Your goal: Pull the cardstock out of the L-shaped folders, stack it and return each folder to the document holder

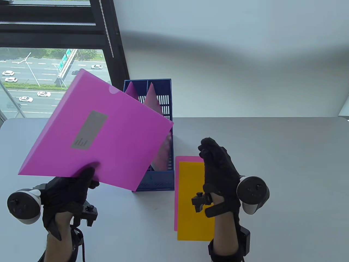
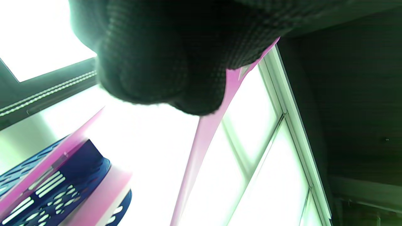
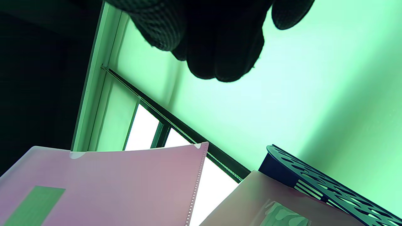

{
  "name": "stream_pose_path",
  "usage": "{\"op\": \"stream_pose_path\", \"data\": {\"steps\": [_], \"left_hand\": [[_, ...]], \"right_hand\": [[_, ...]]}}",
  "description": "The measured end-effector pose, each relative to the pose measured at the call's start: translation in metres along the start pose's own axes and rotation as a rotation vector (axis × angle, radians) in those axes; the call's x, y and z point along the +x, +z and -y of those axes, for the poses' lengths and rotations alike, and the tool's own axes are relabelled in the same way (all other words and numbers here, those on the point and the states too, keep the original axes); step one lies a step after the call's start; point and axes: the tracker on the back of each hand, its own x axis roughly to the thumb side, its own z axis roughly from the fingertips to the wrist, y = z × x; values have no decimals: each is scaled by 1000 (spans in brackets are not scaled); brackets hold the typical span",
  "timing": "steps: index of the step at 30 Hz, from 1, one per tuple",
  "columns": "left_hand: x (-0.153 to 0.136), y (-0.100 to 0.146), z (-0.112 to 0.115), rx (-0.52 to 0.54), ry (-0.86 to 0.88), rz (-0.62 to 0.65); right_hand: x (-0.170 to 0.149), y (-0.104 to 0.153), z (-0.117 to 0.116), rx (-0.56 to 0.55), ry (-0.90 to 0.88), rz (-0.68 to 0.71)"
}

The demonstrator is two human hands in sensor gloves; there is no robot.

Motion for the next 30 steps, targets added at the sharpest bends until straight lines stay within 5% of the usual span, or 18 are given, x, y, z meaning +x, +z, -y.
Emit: {"op": "stream_pose_path", "data": {"steps": [7,13,18,26,30], "left_hand": [[7,8,-15,205,-56,-12],[7,12,-16,280,-143,-26],[-6,9,0,237,-206,-56],[-41,9,56,52,-369,-135],[-56,15,78,49,-403,-148]], "right_hand": [[0,-1,-2,8,7,-6],[-1,-1,-4,15,9,-10],[-2,-1,-6,30,6,-19],[-3,-2,-13,56,18,-26],[-4,-2,-15,69,23,-28]]}}
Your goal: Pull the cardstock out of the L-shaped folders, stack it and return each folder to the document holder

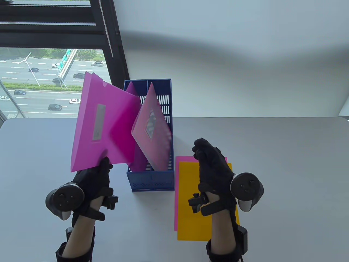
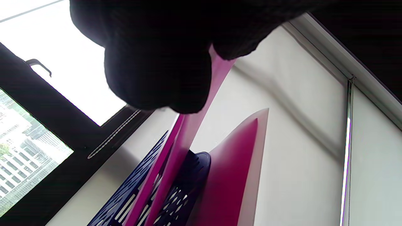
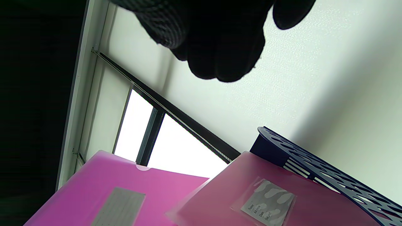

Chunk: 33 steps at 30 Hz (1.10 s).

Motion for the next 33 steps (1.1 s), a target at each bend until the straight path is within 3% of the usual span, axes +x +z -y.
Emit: {"op": "stream_pose_path", "data": {"steps": [11,20,24,28,33], "left_hand": [[-24,10,37,-102,-52,-72],[-32,9,35,-121,-22,-104],[-35,7,33,-120,-14,-115],[-40,6,30,-129,4,-135],[-42,6,28,-131,-3,-136]], "right_hand": [[-1,-1,-6,35,7,-8],[-3,-2,-18,91,42,-22],[0,-1,-29,112,152,-12],[6,4,-54,119,252,-45],[7,12,-105,151,490,-76]]}}
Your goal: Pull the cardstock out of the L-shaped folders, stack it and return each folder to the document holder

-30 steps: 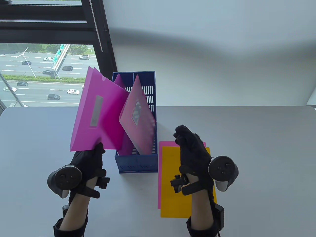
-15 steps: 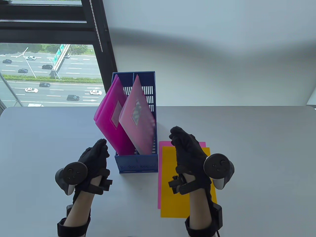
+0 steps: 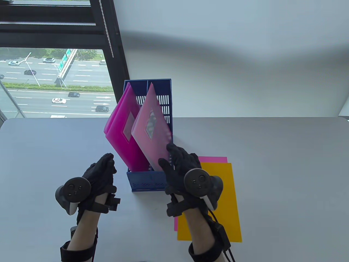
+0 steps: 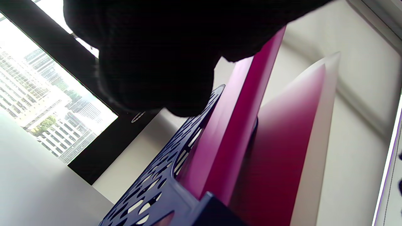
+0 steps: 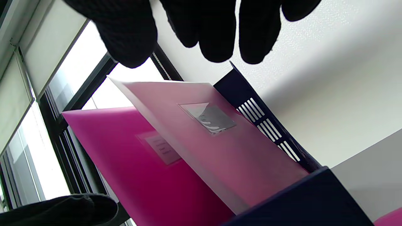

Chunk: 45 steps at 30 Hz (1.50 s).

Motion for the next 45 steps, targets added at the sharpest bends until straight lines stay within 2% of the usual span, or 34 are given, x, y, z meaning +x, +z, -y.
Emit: {"op": "stream_pose_path", "data": {"steps": [6,12,18,22,31,45], "left_hand": [[-2,0,3,-29,-2,-4],[-2,0,4,-39,8,6],[-3,0,6,-58,14,1],[-3,0,6,-56,10,9],[-4,-1,5,-55,18,7],[-4,-1,0,-16,28,18]], "right_hand": [[14,-4,-34,-28,126,3],[9,-10,-61,50,252,-40],[-3,-11,-69,29,285,-52],[-3,-12,-74,52,292,-59],[-4,-10,-63,-138,433,9],[-19,-10,-35,-333,322,-24]]}}
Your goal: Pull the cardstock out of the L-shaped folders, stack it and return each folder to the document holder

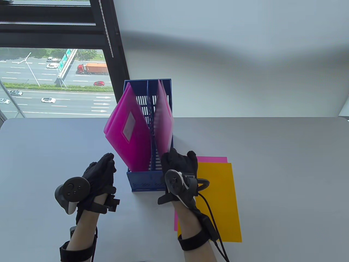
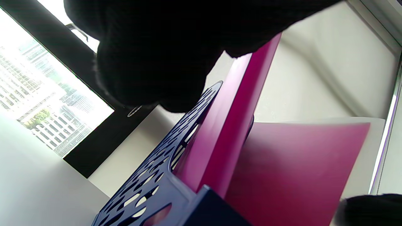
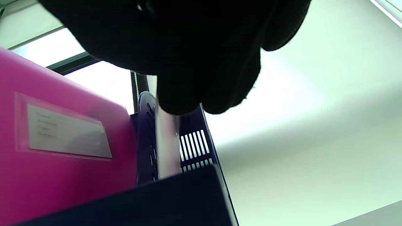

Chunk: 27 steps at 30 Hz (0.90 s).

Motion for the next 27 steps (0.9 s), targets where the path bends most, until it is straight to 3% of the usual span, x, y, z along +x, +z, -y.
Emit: {"op": "stream_pose_path", "data": {"steps": [6,12,15,21,27], "left_hand": [[9,2,-10,84,1,40],[38,9,-28,245,-130,202],[52,12,-32,269,-178,273],[84,17,-16,138,-97,367],[98,21,12,-57,-104,406]], "right_hand": [[-3,-6,26,-97,-72,0],[1,-9,58,-203,-135,17],[4,-9,72,-238,-168,26],[12,-6,94,-267,-270,31],[21,-1,99,-220,-357,26]]}}
